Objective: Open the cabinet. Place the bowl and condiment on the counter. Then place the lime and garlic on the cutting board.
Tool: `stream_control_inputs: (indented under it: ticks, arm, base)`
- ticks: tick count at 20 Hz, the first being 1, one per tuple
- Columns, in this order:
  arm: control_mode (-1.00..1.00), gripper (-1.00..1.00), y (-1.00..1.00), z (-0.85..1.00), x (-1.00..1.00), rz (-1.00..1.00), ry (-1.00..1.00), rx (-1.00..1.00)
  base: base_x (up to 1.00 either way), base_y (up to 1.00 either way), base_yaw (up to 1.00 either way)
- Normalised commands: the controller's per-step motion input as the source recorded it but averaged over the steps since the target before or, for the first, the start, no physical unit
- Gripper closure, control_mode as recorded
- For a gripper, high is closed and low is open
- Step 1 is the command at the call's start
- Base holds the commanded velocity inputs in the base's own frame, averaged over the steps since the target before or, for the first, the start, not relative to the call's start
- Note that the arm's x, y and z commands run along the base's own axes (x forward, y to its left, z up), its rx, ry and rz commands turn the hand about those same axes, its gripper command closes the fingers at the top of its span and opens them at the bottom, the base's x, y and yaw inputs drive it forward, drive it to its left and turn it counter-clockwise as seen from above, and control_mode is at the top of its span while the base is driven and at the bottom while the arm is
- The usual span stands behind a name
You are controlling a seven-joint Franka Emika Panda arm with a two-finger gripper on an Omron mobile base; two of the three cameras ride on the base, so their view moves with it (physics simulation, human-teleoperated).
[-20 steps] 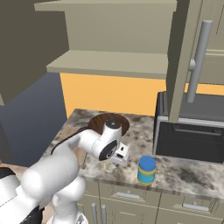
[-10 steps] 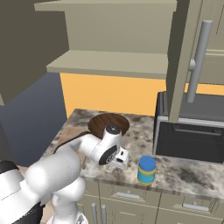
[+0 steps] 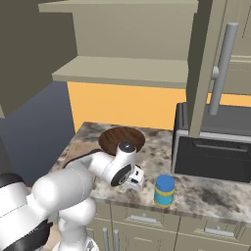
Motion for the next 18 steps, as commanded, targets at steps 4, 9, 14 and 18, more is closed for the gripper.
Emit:
stream_control_inputs:
  ticks: [4, 9, 14, 18]
  arm:
    - [-1.0, 1.0, 0.0, 0.0, 0.0, 0.0, 0.0, 0.0]
    - [-1.0, 1.0, 0.16, 0.39, -0.13, 0.01, 0.0, 0.02]
    - [-1.0, 1.0, 0.74, 0.42, -0.09, 0.03, 0.0, 0.01]
    - [-1.0, 1.0, 1.0, 0.18, 0.01, 0.04, 0.0, 0.0]
  base:
    - [0.0, 0.0, 0.0]
    - [0.0, 0.0, 0.0]
    - [0.0, 0.0, 0.0]
    - [0.0, 0.0, 0.0]
